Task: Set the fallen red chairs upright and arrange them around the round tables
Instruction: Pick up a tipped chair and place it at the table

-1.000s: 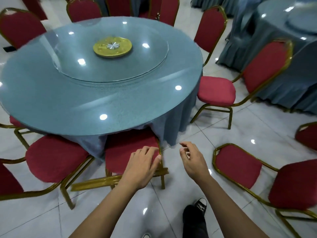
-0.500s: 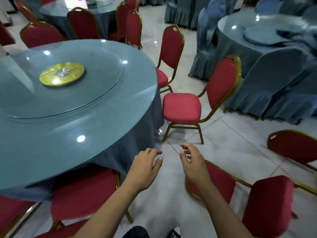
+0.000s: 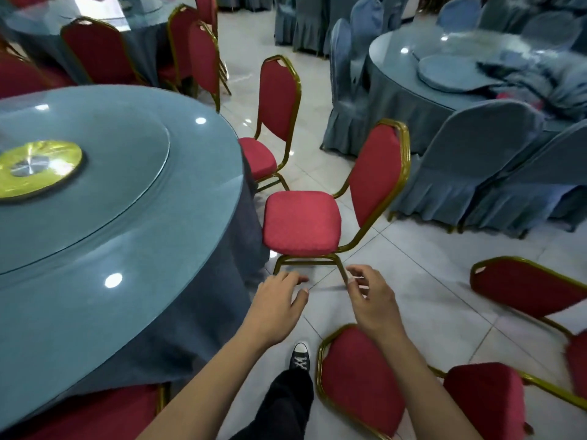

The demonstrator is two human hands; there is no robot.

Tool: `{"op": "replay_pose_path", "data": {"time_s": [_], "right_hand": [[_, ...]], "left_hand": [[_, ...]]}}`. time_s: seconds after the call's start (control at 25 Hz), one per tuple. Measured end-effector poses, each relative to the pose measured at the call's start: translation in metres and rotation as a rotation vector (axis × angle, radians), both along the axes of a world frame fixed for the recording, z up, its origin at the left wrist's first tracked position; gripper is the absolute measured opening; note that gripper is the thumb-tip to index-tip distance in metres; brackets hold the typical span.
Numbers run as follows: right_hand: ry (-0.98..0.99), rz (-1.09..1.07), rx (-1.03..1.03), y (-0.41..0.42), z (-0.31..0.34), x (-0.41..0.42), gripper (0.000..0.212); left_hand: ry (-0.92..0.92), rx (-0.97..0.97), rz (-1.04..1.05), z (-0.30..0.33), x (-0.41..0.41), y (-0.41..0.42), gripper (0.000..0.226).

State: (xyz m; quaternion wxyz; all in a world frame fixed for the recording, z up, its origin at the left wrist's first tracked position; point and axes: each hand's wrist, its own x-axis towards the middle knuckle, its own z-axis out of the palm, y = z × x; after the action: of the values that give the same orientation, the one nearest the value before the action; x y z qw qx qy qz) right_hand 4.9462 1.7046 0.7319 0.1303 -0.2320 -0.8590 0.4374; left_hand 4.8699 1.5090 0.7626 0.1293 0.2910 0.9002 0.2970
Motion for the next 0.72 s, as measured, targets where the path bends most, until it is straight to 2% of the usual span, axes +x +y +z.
{"op": "replay_pose_path", "data": {"time_s": [0.24, 0.36, 0.72], "right_hand": [[-0.038, 0.043, 0.069, 0.084, 0.013, -0.125, 0.032], [-0.039, 0.042, 0.093, 0.117, 0.024, -0.179, 0.028], [-0.048, 0.111, 0.090, 0.190, 0.043, -0.288, 0.026]], "left_hand": [[-0.017, 0.044, 0.007, -0.001, -0.120, 0.088, 0.024], [-0.015, 0.020, 0.009, 0.003, -0.173, 0.116, 0.025], [-0.045, 0.059, 0.116, 0.010, -0.258, 0.174, 0.026]]}}
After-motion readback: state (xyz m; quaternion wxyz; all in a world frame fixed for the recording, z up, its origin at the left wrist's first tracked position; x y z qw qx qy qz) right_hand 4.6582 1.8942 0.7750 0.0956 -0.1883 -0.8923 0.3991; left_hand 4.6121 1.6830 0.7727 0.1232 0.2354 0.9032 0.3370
